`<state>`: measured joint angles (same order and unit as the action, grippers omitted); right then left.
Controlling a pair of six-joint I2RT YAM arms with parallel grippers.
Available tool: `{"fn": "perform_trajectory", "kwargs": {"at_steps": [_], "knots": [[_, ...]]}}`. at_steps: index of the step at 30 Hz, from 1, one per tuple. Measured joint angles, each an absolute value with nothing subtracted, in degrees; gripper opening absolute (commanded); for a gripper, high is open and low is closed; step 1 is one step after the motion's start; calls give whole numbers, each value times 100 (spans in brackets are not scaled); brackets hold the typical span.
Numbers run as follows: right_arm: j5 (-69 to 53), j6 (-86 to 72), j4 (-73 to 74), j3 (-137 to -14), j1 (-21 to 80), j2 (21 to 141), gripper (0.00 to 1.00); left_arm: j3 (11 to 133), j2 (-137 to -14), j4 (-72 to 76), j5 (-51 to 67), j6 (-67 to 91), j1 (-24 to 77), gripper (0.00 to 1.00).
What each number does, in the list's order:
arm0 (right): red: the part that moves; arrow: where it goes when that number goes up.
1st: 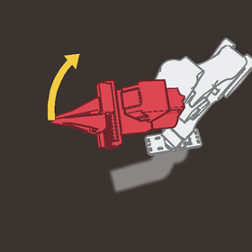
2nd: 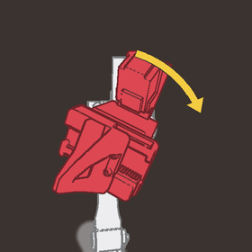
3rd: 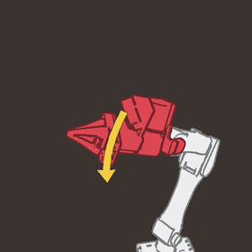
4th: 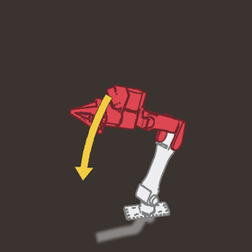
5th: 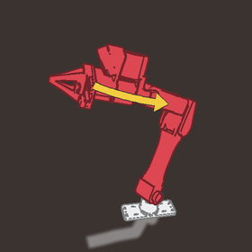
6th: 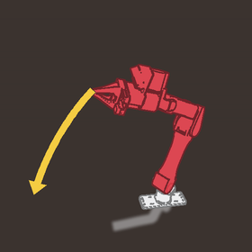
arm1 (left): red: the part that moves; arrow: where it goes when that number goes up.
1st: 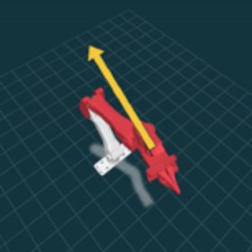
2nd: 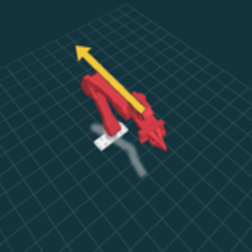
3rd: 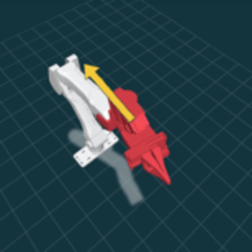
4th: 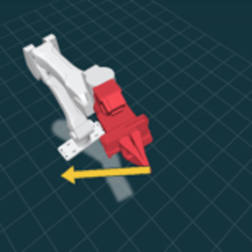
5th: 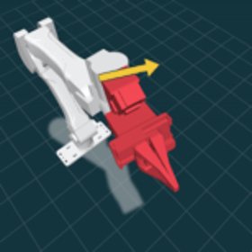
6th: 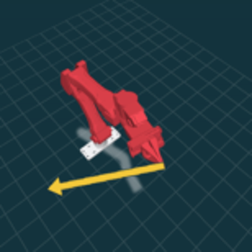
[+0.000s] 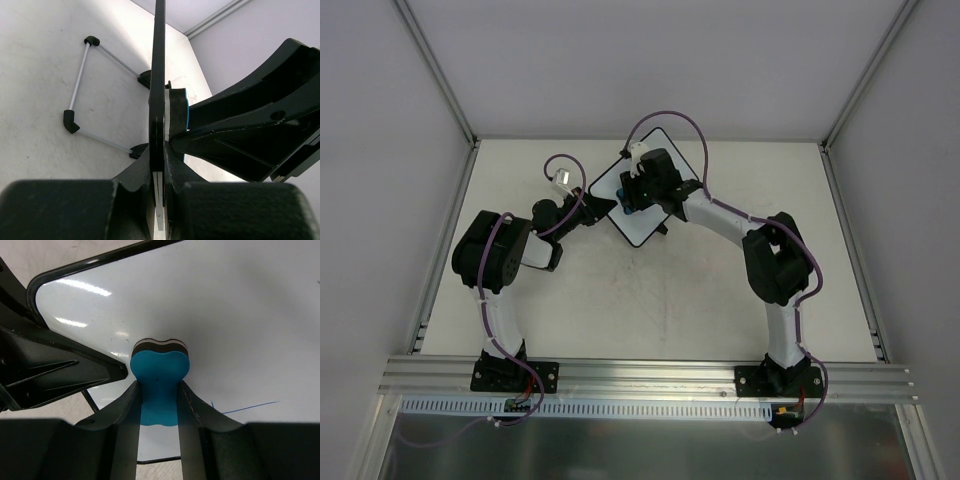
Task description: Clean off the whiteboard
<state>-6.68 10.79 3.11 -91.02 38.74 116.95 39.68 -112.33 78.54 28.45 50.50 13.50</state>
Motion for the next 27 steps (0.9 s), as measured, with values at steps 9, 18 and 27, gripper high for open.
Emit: {"fn": "perform_trajectory", "kwargs": {"at_steps": [9, 18, 27], "knots": [[-805, 725, 311, -9102, 3741, 11695, 0, 3970, -11233, 7856, 2847, 5048, 1354, 0], [-725, -242, 180, -8938, 3483, 11692, 0, 3972, -11233, 7854, 2847, 5050, 1354, 0], [-16, -1369, 82, -8409, 2818, 11646, 0, 3972, -11233, 7856, 2847, 5046, 1356, 0]]}}
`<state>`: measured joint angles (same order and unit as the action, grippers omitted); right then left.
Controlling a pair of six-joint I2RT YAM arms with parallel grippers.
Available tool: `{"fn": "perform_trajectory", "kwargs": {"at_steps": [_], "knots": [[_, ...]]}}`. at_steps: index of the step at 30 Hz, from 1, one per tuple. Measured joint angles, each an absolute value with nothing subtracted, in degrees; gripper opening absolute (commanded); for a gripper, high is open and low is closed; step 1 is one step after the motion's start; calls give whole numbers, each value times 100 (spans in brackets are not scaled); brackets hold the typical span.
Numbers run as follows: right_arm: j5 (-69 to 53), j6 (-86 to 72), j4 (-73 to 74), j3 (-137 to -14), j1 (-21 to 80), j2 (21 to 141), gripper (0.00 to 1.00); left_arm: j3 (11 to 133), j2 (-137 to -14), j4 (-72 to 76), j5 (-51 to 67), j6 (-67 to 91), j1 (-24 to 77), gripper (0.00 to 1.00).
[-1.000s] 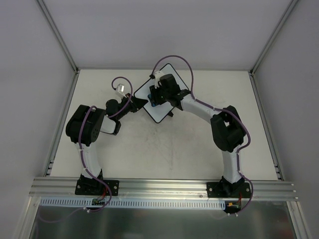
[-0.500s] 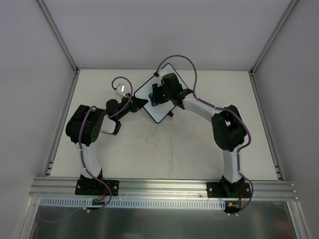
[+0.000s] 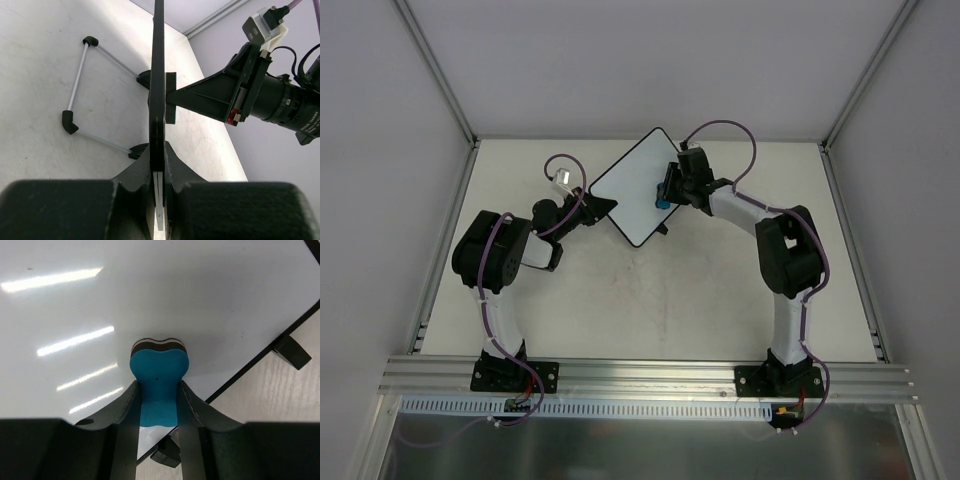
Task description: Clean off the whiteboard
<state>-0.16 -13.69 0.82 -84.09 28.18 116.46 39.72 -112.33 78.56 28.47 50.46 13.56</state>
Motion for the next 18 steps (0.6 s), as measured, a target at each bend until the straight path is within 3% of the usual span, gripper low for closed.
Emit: {"fn": "perform_trajectory", "kwargs": {"at_steps": [18], "knots": [[-91, -2349, -478, -7900, 2443, 11590, 0, 3977, -11233, 7859, 2845, 5041, 1358, 0]]}}
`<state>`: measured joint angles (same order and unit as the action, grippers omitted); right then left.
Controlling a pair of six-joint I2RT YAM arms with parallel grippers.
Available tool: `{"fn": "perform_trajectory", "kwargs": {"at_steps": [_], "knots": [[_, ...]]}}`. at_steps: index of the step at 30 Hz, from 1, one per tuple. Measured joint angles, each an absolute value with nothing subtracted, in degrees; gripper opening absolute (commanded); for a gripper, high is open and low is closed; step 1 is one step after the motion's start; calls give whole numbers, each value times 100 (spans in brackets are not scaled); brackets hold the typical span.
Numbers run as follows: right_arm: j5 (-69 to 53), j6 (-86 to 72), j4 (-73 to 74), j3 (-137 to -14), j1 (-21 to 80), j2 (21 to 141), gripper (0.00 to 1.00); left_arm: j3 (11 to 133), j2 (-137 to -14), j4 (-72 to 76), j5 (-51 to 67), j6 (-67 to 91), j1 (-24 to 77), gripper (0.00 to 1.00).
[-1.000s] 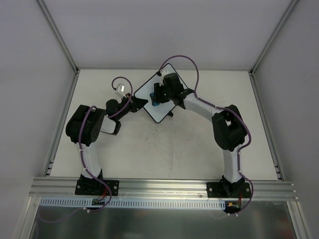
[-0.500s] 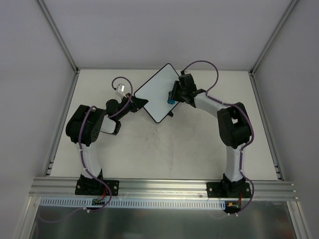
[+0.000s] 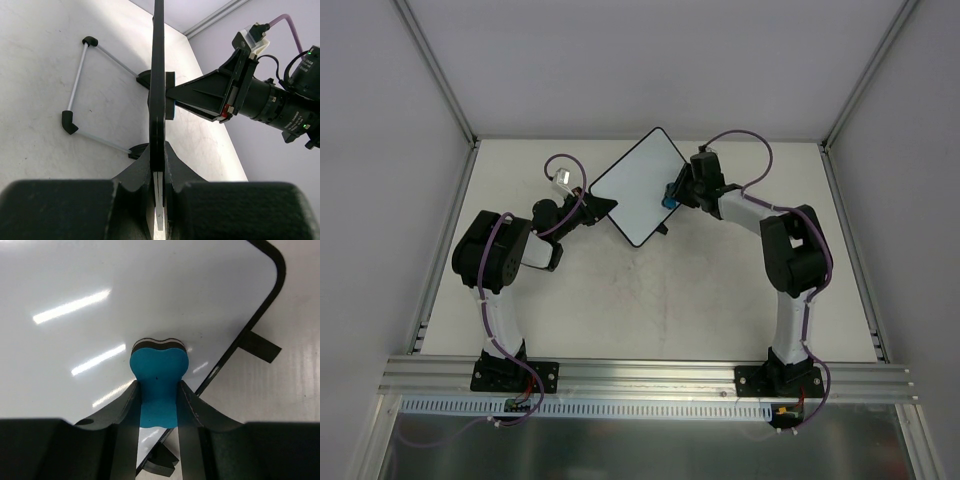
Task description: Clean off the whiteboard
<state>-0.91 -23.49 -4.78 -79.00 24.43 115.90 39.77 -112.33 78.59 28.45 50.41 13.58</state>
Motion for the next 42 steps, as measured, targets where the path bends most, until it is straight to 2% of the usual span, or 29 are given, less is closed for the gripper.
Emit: {"fn": "perform_trajectory", "kwargs": {"at_steps": [5, 9, 14, 19, 25, 28, 33, 42], "knots": [[89, -2467, -738, -7456, 2318, 11439, 0, 3977, -11231, 7861, 2853, 5043, 1358, 0], [832, -2270, -871, -6716, 2401, 11065, 0, 3977, -11233, 7859, 2860, 5083, 1358, 0], [2047, -1629, -945, -6141, 3006, 10388, 0, 3977, -11233, 7859, 2858, 5144, 1358, 0], [2661, -1081, -642, -6348, 3594, 9950, 0, 3975, -11231, 7856, 2858, 5157, 1358, 0], [2453, -996, 1332, -7695, 3546, 9950, 0, 3975, -11233, 7856, 2858, 5162, 1358, 0], [2169, -958, 1892, -7985, 3535, 9948, 0, 3975, -11231, 7856, 2858, 5159, 1358, 0], [1761, -884, 2637, -7629, 3548, 9942, 0, 3975, -11231, 7856, 2860, 5159, 1358, 0], [1706, -869, 3087, -6613, 3588, 9760, 0, 3975, -11231, 7856, 2860, 5164, 1358, 0]]}}
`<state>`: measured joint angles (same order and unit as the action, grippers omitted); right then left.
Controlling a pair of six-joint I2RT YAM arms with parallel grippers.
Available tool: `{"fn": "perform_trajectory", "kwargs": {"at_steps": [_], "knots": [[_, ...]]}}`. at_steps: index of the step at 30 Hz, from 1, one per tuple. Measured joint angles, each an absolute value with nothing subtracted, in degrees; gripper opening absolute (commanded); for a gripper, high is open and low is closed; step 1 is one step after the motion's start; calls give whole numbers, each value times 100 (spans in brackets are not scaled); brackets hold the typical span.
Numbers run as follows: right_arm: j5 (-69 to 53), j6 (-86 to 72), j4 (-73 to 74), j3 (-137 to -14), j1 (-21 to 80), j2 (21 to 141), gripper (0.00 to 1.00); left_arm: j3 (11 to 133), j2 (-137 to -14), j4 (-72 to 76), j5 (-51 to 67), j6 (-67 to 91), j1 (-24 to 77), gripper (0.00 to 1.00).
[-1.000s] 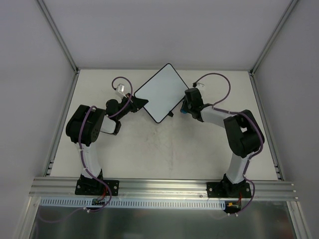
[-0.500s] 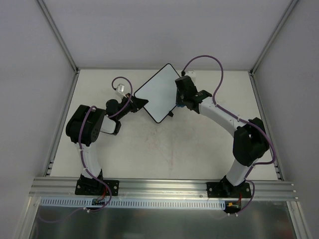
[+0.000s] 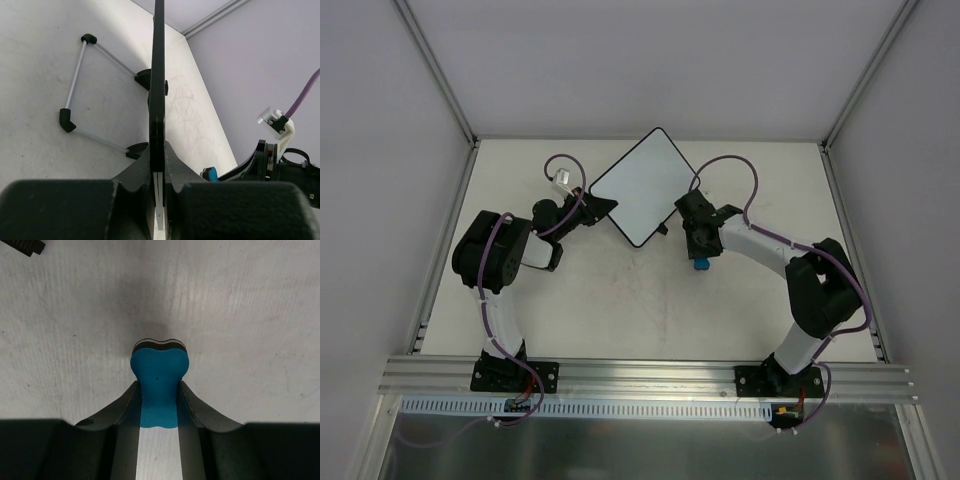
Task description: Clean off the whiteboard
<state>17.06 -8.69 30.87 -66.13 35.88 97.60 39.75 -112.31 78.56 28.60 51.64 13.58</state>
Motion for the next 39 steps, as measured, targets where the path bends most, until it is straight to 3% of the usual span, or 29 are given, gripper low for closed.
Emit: {"fn": "perform_trajectory", "kwargs": {"at_steps": [5, 8, 17, 20, 24, 33, 36, 39], "knots": [[1643, -871, 3020, -6434, 3634, 9692, 3, 3970, -11231, 7856, 2860, 5164, 1358, 0], [1555, -871, 2978, -6364, 3701, 9703, 20, 3970, -11231, 7856, 2858, 5164, 1358, 0], [1273, -895, 2714, -6200, 3739, 9732, 52, 3938, -11203, 7856, 2853, 5159, 1358, 0], [1249, -895, 2646, -6200, 3741, 9758, 67, 3935, -11203, 7859, 2853, 5159, 1358, 0], [1249, -893, 2589, -6198, 3745, 9758, 73, 3924, -11198, 7856, 2851, 5159, 1358, 1], [1251, -895, 2563, -6195, 3776, 9758, 73, 3859, -11181, 7854, 2856, 5159, 1358, 11], [1249, -895, 2434, -6110, 3776, 9754, 73, 3841, -11179, 7819, 2858, 5140, 1358, 30], [1236, -897, 2388, -6001, 3776, 9754, 74, 3771, -11179, 7679, 2902, 5135, 1376, 34]]}}
